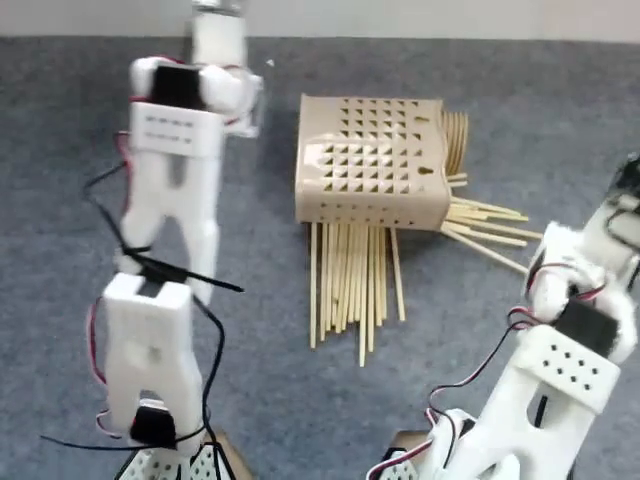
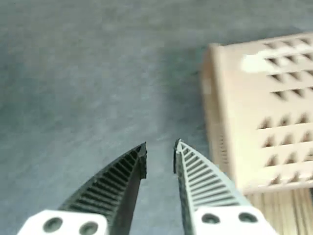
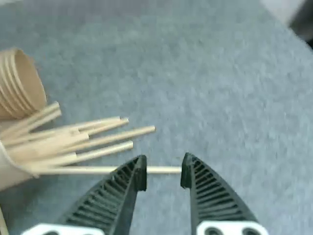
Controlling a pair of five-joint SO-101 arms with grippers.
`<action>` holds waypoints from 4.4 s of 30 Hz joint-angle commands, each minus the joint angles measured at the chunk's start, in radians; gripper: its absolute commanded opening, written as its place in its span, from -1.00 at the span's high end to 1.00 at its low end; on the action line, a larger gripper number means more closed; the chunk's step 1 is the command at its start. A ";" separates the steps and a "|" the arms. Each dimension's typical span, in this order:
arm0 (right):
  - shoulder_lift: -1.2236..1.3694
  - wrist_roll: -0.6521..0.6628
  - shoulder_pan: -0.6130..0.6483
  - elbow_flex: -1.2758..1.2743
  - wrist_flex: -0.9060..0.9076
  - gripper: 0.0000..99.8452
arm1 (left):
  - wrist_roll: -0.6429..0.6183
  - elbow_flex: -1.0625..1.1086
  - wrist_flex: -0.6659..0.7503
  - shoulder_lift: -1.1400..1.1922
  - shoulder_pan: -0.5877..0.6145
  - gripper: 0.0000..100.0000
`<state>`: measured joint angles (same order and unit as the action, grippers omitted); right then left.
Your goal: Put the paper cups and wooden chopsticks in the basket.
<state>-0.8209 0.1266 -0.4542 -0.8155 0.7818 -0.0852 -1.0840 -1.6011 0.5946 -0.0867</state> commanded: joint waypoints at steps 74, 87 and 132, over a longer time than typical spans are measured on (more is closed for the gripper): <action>-0.613 0.106 0.154 -0.791 -0.157 0.73 | 0.008 -0.067 0.130 0.526 0.197 0.64; -0.613 0.106 0.222 -0.789 -0.094 0.73 | 0.006 -0.487 -0.153 0.002 0.234 0.64; -0.615 0.107 0.223 -0.799 -0.137 0.73 | -0.072 0.297 -0.170 -0.168 0.114 0.99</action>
<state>-1.4300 0.2217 -0.2424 -1.6195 0.6621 -0.2248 -0.9444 -1.7423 0.5623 0.0115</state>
